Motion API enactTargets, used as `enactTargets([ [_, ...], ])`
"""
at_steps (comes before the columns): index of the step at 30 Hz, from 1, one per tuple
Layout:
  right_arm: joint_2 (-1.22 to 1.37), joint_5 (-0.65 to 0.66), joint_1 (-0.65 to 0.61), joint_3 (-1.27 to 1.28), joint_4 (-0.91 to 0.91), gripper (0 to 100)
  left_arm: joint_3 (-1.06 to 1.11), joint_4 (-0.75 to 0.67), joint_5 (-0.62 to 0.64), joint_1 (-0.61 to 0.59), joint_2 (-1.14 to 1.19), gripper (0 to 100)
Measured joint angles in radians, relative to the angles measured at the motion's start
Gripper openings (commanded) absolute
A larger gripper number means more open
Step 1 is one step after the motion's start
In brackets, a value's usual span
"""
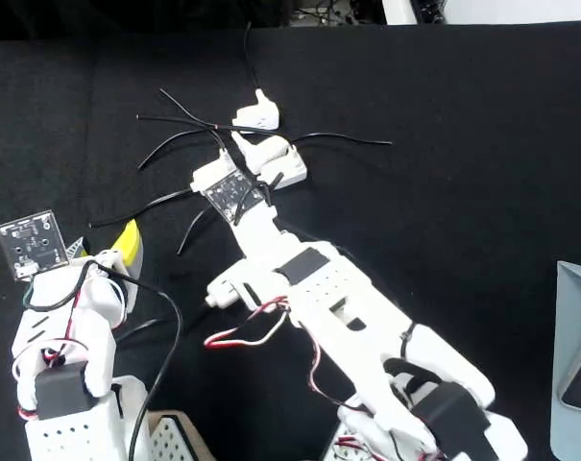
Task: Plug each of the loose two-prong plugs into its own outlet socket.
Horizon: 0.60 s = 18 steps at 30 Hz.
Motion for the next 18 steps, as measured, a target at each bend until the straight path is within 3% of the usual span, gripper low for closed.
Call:
enactTargets([
  [9, 0.195, 0.002, -0.003, -0.064, -0.061, 1.1, 0.0, 0.0, 0.0, 0.0, 0.0, 26],
  [18, 0.209, 0.005, 0.023, -0.074, -0.129, 1.1, 0.0, 0.0, 0.0, 0.0, 0.0, 26],
])
